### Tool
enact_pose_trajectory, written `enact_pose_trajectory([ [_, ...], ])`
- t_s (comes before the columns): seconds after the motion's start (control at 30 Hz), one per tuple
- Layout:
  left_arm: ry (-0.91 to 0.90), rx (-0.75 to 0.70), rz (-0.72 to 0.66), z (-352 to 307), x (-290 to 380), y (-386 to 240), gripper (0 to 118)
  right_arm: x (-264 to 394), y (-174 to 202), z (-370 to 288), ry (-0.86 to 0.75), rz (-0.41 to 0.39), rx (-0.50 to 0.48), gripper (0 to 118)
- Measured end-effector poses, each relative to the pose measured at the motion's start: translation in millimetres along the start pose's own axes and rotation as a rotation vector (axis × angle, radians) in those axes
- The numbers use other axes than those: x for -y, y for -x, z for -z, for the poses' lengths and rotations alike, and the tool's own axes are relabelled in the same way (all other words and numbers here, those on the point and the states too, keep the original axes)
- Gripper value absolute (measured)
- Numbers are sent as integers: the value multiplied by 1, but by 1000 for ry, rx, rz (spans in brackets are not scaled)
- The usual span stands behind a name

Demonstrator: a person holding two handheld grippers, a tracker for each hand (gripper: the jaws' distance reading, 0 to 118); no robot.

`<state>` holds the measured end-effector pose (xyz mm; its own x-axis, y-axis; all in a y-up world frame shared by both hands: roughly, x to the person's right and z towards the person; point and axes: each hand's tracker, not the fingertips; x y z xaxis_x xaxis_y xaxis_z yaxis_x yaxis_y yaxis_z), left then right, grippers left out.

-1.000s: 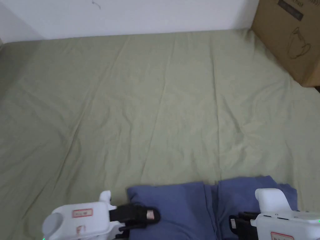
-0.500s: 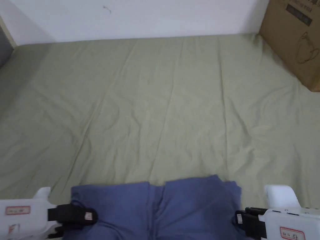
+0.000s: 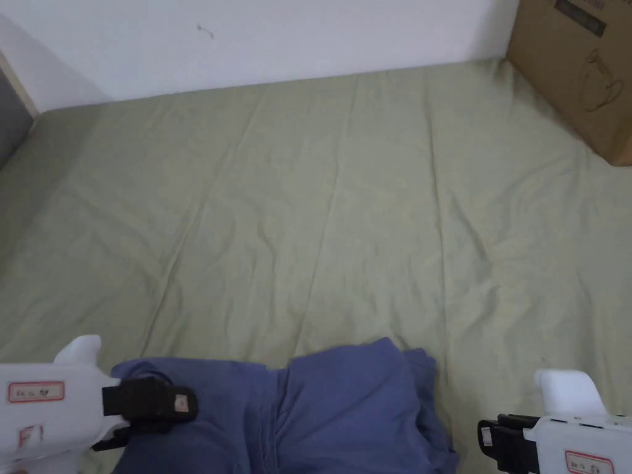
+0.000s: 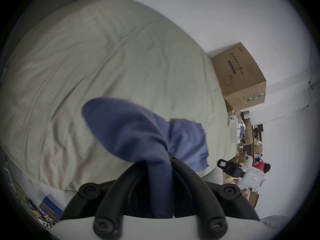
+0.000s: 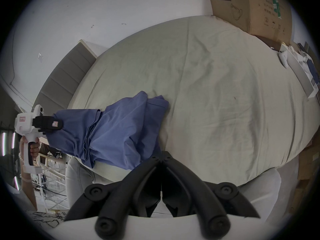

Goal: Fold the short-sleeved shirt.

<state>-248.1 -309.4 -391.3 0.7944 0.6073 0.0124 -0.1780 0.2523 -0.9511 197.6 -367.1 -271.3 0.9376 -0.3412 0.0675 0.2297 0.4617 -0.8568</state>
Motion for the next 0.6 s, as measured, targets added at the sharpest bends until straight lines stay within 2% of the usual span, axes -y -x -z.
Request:
enact_pose_trajectory([
  [0.07, 9, 9, 10, 7, 2, -32, 7, 1, -8, -2, -2, 17, 4, 0],
  [0.23, 73, 14, 221, 55, 6, -100, 7, 6, -23, -7, -11, 60, 20, 0],
  [0.47, 243, -57, 353, 167, 18, -137, 11, 20, -39, -11, 5, 101, 29, 0],
  [0.5, 263, -63, 355, 179, 23, -138, 16, 22, -41, -10, 11, 113, 31, 0],
  [0.53, 279, -53, 365, 187, 28, -141, 27, 24, -43, -9, 17, 128, 34, 0],
  [0.57, 293, -31, 378, 191, 31, -141, 52, 25, -47, -8, 17, 140, 35, 0],
  [0.6, 288, -20, 369, 193, 34, -139, 72, 27, -49, -8, 19, 147, 34, 0],
])
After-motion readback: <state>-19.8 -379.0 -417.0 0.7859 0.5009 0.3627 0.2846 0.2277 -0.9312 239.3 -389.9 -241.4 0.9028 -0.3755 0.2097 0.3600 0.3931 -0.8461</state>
